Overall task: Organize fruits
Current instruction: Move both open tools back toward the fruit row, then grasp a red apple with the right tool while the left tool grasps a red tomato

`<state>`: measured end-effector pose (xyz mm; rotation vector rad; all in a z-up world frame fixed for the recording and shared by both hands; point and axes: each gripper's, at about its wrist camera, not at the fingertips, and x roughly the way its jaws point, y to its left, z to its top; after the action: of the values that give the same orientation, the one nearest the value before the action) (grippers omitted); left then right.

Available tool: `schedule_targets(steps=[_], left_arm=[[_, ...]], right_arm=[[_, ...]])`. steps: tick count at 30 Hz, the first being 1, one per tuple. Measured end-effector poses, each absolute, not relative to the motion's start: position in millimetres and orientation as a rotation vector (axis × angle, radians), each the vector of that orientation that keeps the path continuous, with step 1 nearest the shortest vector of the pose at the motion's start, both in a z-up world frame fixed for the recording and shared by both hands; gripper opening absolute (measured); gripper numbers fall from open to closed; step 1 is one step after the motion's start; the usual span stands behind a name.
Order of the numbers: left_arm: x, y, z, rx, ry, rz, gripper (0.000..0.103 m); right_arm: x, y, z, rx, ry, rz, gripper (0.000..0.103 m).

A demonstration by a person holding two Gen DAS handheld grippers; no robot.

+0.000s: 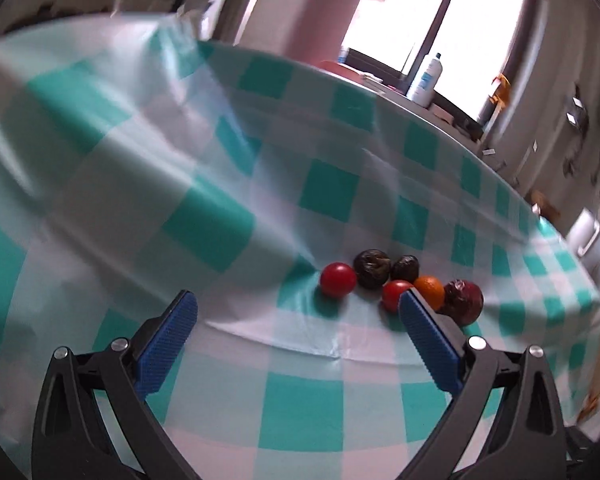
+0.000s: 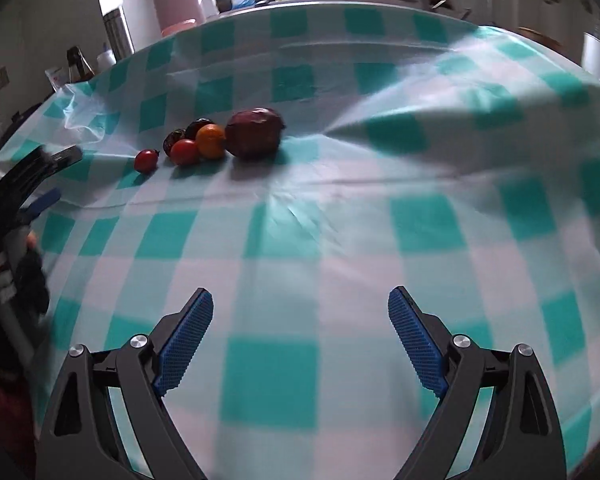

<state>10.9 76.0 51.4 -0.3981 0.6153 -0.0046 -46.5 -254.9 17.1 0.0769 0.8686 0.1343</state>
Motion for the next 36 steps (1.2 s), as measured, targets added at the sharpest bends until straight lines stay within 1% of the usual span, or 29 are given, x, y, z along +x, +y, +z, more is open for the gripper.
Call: schedule_targets(steps=[5, 10, 19, 24, 25, 26, 29, 36], left_arm=[[0.1, 87.2, 56.3, -0.449, 0.584, 0.039, 0.101], [2.7, 83.5, 50.1, -0.446, 0.621, 0.048, 0.101], [5.4, 80.1, 41.9, -0.459, 0.659, 0.053, 0.101], [12.9, 70.9, 37.7, -0.417, 0.674, 0.054, 0.101], [16.3, 69.1, 37.5, -0.412, 0.676, 0.044, 0.101], [19.0, 67.4, 36.9, -0.41, 0.681, 0.032, 0.101], [28.0, 57.0, 32.6, -0.358, 0.715, -0.005, 0.101], [48.1, 24.0, 28.4, -0.163, 0.755, -0.061, 0.101]], right_arm=[[26.1, -210.0, 15.8, 0.026, 0.877, 0.13, 0.087], [82.0, -188.5, 2.1, -0.013, 0.92, 0.066, 0.087], [138.6, -186.7, -4.2, 0.011, 0.94, 0.012, 0.087], [151.6, -187.2, -4.0, 0.011, 0.936, 0.014, 0.087], [151.5, -186.7, -3.1, 0.011, 0.931, 0.029, 0.078], [148.5, -185.2, -1.0, 0.007, 0.918, 0.059, 0.063], [137.2, -184.7, 1.0, 0.026, 0.902, 0.08, 0.06], [96.4, -229.5, 4.7, 0.3, 0.851, 0.135, 0.059]])
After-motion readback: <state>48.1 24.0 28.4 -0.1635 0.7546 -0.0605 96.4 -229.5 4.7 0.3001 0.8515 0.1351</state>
